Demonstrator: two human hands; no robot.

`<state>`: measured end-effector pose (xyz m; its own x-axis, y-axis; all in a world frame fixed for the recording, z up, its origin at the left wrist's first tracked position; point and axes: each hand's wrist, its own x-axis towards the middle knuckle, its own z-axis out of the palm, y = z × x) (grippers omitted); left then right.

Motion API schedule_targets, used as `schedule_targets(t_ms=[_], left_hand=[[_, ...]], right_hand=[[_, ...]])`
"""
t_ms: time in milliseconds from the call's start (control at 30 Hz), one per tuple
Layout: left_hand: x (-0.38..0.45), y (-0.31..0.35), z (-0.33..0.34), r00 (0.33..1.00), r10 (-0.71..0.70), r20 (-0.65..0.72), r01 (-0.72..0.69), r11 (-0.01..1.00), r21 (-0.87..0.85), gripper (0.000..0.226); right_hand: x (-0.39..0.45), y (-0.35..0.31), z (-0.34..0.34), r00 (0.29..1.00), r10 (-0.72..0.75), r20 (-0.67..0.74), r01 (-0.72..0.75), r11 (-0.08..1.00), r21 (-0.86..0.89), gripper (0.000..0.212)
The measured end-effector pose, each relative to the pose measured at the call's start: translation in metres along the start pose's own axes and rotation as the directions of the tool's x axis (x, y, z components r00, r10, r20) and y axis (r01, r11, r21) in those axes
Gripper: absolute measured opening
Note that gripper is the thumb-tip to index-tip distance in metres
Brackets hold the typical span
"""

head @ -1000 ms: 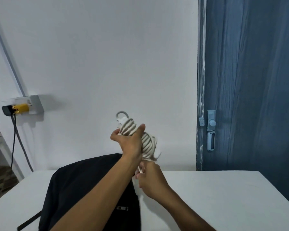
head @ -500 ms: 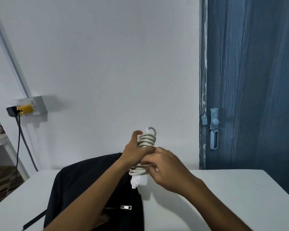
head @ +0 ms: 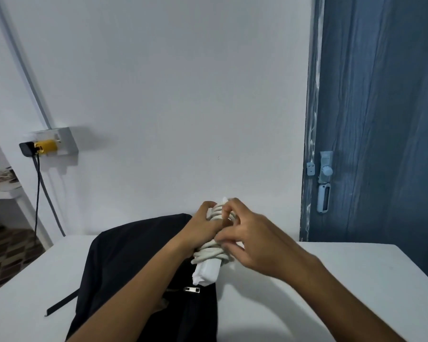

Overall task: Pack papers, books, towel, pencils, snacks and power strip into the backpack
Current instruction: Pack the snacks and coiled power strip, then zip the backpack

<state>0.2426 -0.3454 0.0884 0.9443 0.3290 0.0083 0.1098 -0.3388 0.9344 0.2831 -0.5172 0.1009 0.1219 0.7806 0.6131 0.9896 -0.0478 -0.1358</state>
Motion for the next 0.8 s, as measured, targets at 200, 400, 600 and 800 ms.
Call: schedule_targets(t_ms=[200,400,600,800], left_hand=[[-0.007,-0.027,0.008,0.973,-0.193,0.124,0.228,0.864,-0.450,0.022],[-0.015,-0.063,0.019,0.989,-0.118,0.093,0.149,0.691,-0.707,0.038],[-0.026,-0.102,0.019,0.953,-0.239,-0.185,-0.003,0.603,-0.798,0.065],[-0.039,-0.132,0.033,0.945,-0.250,-0.212,-0.047,0.537,-0.842,0.045]], right_hand=[[0.004,0.023,0.025,0.992,0.045,-0.115,-0.021,0.979,0.201,0.006],[-0.020,0.019,0.082,0.904,0.334,-0.266,-0.169,0.852,0.495,0.020],[-0.034,-0.012,0.119,0.872,0.490,0.010,-0.364,0.635,0.681,0.029],[-0.050,-0.034,0.171,0.848,0.514,-0.131,-0.413,0.794,0.445,0.045]])
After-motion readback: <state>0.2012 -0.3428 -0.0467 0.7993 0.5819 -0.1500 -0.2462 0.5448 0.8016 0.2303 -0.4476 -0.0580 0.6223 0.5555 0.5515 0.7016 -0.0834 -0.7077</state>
